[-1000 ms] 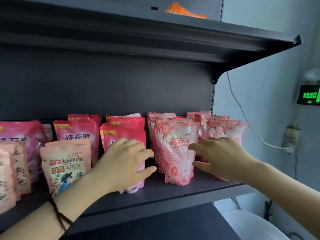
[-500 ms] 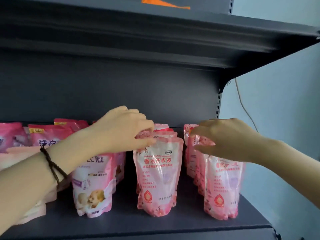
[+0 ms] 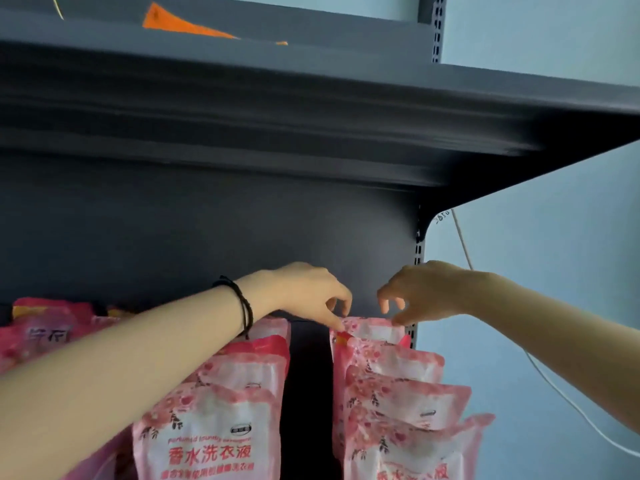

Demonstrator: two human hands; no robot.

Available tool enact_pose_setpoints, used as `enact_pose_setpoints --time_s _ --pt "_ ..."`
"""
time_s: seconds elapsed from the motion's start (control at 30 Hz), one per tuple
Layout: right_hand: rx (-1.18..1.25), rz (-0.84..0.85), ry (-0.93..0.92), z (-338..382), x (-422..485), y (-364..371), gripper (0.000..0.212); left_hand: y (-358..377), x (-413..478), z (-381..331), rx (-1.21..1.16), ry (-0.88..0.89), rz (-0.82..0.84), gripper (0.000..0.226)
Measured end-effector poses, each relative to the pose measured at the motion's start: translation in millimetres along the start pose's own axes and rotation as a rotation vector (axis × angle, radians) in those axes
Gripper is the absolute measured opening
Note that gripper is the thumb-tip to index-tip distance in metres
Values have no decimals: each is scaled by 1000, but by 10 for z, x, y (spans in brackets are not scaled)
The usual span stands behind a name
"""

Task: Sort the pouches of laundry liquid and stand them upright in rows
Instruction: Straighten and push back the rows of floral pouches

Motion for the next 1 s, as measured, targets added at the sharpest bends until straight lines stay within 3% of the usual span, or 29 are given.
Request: enact_pose_setpoints --time_s 0.1,0.27,0.47,0.53,0.63,0.7,0.83,1.0 --pt "245 89 2 -185 42 243 24 212 222 37 -213 -29 71 31" --pt "349 129 7 -289 109 627 21 505 402 46 -308 -40 121 27" --pt "295 -69 168 -313 122 665 16 455 387 3 -308 -118 7 12" --pt "517 -279 238 -369 113 596 14 334 307 74 -515 -185 -127 19" --pt "1288 -659 305 -375 152 379 12 178 170 177 -1255 -352 -369 18" --pt "1674 -818 268 -291 218 233 13 108 170 168 -1627 -417 -543 17" --pt "2050 -811 162 -33 376 219 17 3 252 34 -1824 -517 -864 31" --pt "2150 -925 132 110 386 43 9 -84 29 17 -1858 -567 -966 23"
Point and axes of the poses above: each hand's wrist, its own x-axis towards the middle knuckle, its own y-axis out of the palm, z = x × y, the point moved 2 cm from there along x, towards the middle knuckle, and after that the axes turned 3 degrees about -y, right-handed, at the moved point
